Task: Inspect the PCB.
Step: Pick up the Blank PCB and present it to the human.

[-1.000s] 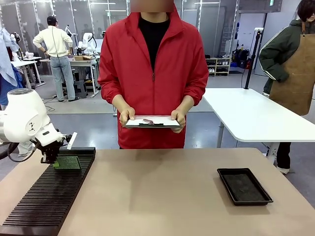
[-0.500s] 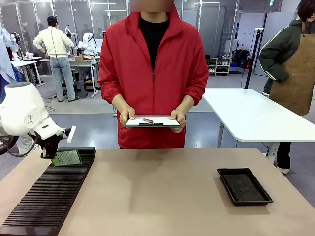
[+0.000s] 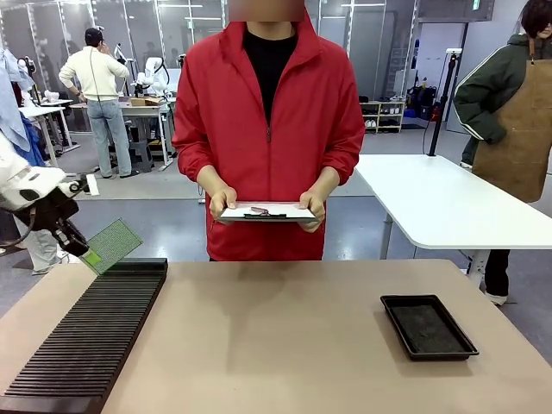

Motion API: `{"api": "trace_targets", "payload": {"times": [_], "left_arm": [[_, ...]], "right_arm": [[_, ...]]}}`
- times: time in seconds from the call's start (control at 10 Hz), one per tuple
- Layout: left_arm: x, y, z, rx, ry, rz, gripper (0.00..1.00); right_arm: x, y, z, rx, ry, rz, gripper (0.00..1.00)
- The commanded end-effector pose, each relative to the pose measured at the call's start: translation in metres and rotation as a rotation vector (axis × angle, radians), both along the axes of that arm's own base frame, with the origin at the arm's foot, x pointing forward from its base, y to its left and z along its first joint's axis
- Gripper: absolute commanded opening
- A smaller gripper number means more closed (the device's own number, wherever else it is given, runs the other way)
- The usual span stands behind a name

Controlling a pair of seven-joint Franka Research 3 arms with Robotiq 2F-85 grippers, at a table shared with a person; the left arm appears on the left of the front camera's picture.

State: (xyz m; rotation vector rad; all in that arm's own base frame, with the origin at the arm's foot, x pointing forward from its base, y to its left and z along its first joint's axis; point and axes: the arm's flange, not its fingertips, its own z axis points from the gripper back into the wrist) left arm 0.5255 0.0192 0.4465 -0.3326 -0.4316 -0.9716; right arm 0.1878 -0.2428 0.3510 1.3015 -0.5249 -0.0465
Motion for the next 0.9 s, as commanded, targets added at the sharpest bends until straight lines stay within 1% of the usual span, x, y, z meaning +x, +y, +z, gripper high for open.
{"api": "trace_targets", "payload": {"times": [0.0,0.1,0.2,0.3,0.4,0.5,0.6,0.8], "left_arm": [[-0.009,0.011,-0.024,-0.343,0.096,0.1,0.0],[-0.017,0.01,-0.035,-0.473,0.129,0.123,0.0],[-0.023,0.005,-0.044,-0.55,0.162,0.168,0.0],[-0.028,0.0,-0.05,-0.566,0.181,0.215,0.0],[-0.034,-0.006,-0.051,-0.575,0.201,0.235,0.0],[-0.037,-0.008,-0.05,-0.529,0.193,0.264,0.0],[-0.029,0.0,-0.055,-0.559,0.201,0.197,0.0],[-0.029,0.0,-0.055,-0.559,0.201,0.197,0.0]], "right_arm": [[-0.001,0.0,0.002,0.005,-0.015,-0.001,1.0],[-0.001,0.0,0.002,0.005,-0.015,-0.001,1.0],[-0.001,0.0,0.002,0.005,-0.015,-0.001,1.0],[-0.001,0.0,0.002,0.005,-0.015,-0.001,1.0],[-0.001,0.0,0.002,0.005,-0.015,-0.001,1.0],[-0.001,0.0,0.002,0.005,-0.015,-0.001,1.0],[-0.001,0.0,0.002,0.005,-0.015,-0.001,1.0],[-0.001,0.0,0.002,0.005,-0.015,-0.001,1.0]]}}
